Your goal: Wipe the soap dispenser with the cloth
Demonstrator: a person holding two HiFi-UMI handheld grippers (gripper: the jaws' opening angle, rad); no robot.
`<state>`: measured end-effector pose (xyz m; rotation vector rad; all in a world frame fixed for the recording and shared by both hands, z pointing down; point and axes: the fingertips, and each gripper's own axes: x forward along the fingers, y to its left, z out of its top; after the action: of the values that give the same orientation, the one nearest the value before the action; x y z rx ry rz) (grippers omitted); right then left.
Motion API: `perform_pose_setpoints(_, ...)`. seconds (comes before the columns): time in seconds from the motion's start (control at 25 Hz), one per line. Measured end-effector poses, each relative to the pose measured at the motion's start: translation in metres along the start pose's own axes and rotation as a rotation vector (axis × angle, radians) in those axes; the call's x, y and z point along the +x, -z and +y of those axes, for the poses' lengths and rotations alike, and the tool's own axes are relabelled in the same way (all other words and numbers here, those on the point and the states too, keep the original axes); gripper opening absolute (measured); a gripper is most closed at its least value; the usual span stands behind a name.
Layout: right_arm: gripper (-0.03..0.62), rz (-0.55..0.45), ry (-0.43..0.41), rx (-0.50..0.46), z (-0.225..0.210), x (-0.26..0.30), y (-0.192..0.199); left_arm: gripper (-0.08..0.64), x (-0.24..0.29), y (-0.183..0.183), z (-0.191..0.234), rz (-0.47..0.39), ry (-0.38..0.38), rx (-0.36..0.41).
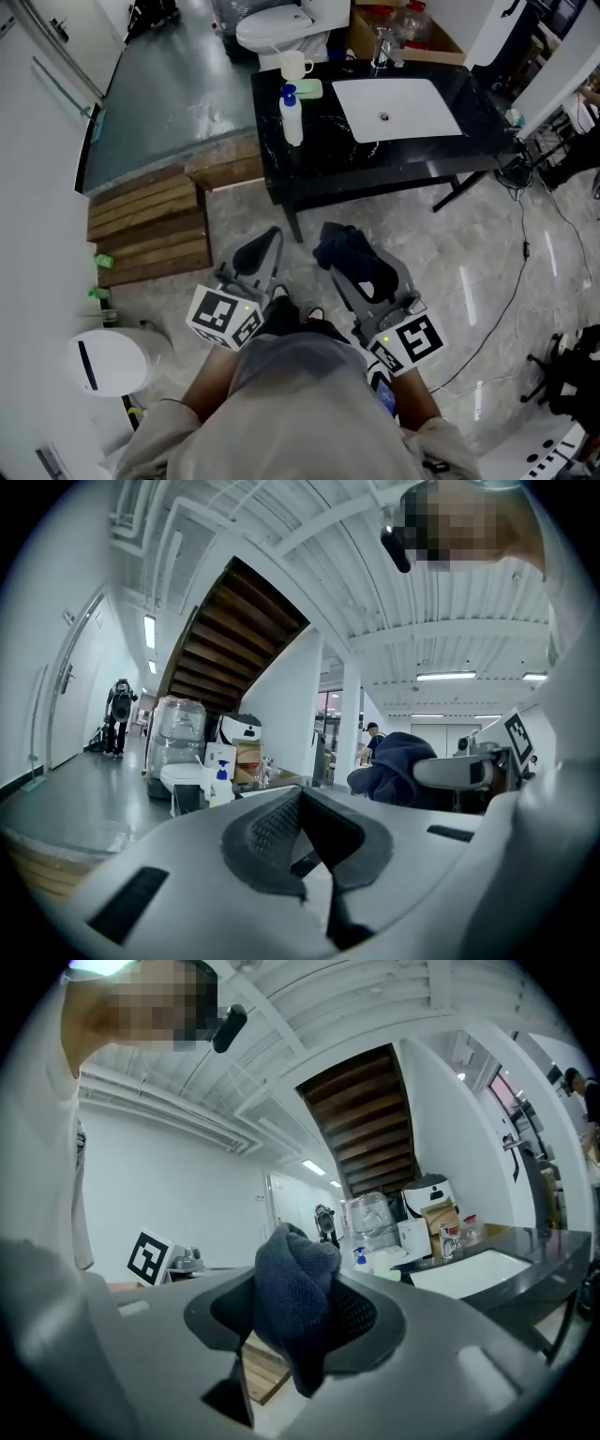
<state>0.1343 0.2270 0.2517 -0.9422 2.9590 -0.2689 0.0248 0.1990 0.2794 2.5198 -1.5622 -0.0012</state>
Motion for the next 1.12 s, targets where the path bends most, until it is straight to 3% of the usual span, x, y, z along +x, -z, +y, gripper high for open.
perform_pose_setpoints(0.64, 0.175, -0.003, 0.027, 0.01, -0.088, 0.085, -0.018, 0.01, 0.125, -0.001, 0.101, 0.071, -0.033, 0.034)
perform_pose_setpoints(0.76, 0.175, 0.02, 0.039, 0.018, -0.104, 0.108, -0.017, 0.089, 0.153, 0.001, 0.127, 0.092, -0.03, 0.037)
perform_pose_setpoints(0.96, 0.175, 0.059, 0.061, 0.027, -0.131, 0.15, -0.013, 0.137, 0.206, 0.013, 0.173, 0.151, -0.024, 0.072)
perform_pose_setpoints(1.12, 0.175, 0.078, 0.085, 0.013, -0.152, 0.181, -0.019, 0.218, 0.248, 0.032, 0.198, 0.235, 0.016, 0.114)
